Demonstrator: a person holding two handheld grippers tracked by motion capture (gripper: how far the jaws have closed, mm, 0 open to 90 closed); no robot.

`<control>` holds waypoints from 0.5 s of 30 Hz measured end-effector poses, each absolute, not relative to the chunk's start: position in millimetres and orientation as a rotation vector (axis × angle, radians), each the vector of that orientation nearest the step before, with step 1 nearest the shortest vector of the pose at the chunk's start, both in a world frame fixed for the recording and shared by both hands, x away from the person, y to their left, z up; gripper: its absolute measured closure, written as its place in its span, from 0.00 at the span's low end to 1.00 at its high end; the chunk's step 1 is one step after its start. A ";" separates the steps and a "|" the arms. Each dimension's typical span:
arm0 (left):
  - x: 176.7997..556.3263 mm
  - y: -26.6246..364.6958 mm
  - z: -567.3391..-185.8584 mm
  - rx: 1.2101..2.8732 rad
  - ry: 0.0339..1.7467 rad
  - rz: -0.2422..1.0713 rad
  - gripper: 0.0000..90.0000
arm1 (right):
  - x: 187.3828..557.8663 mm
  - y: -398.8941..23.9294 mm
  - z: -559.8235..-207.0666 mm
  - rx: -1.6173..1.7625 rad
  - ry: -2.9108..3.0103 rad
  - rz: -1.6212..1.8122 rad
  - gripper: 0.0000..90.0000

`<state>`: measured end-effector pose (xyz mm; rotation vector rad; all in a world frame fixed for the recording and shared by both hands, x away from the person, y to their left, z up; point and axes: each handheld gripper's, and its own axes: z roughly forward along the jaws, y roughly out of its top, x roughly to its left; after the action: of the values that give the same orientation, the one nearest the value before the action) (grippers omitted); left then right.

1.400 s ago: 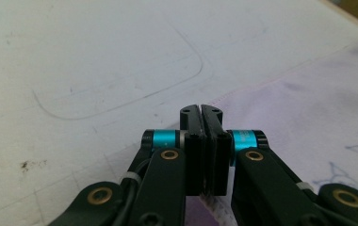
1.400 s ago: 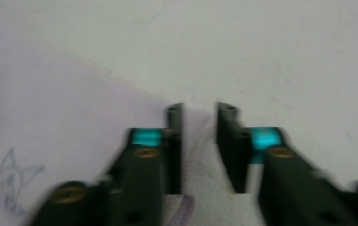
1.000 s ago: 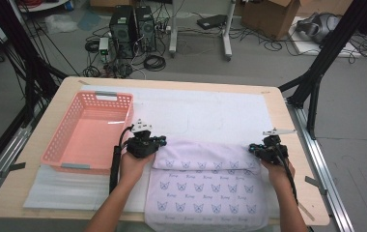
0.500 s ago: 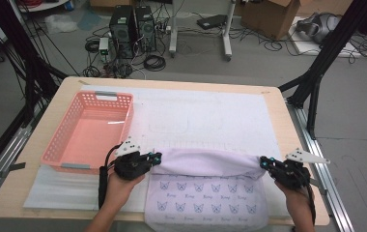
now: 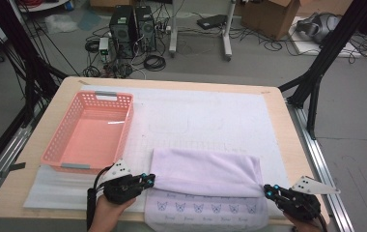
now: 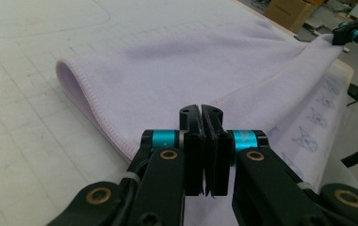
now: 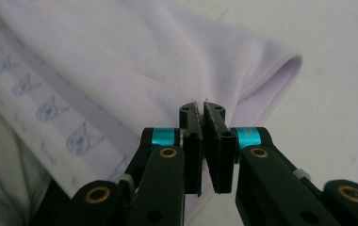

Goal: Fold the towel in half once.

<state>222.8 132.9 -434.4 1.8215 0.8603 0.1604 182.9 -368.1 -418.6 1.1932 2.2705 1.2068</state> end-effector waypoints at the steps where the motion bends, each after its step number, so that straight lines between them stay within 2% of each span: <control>1: 221.9 132.9 -435.6 1.828 0.857 0.160 0.97 | 181.8 -368.7 -419.7 1.201 2.288 1.205 0.95; 3: 221.6 131.8 -436.6 1.821 0.857 0.170 0.94 | 180.6 -369.4 -420.2 1.199 2.322 1.197 0.93; 4: 223.0 130.7 -436.5 1.808 0.862 0.190 0.83 | 180.5 -369.4 -419.3 1.197 2.330 1.202 0.87; 5: 225.3 129.6 -436.1 1.799 0.878 0.218 0.66 | 180.9 -370.2 -417.1 1.206 2.312 1.211 0.78; 6: 228.2 129.1 -435.5 1.797 0.884 0.236 0.56 | 182.8 -372.2 -414.4 1.226 2.276 1.247 0.74; 7: 231.8 128.4 -434.9 1.796 0.882 0.254 0.52 | 184.9 -374.9 -410.9 1.242 2.239 1.287 0.72; 11: 248.9 125.0 -433.3 1.785 0.910 0.287 0.46 | 202.0 -377.2 -403.7 1.313 2.107 1.318 0.69; 15: 267.6 121.5 -431.2 1.771 0.924 0.292 0.45 | 217.1 -378.9 -400.9 1.348 2.021 1.397 0.66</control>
<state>267.6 121.5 -431.2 1.7712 0.9244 0.2923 217.1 -378.9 -400.9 1.3477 2.0209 1.3968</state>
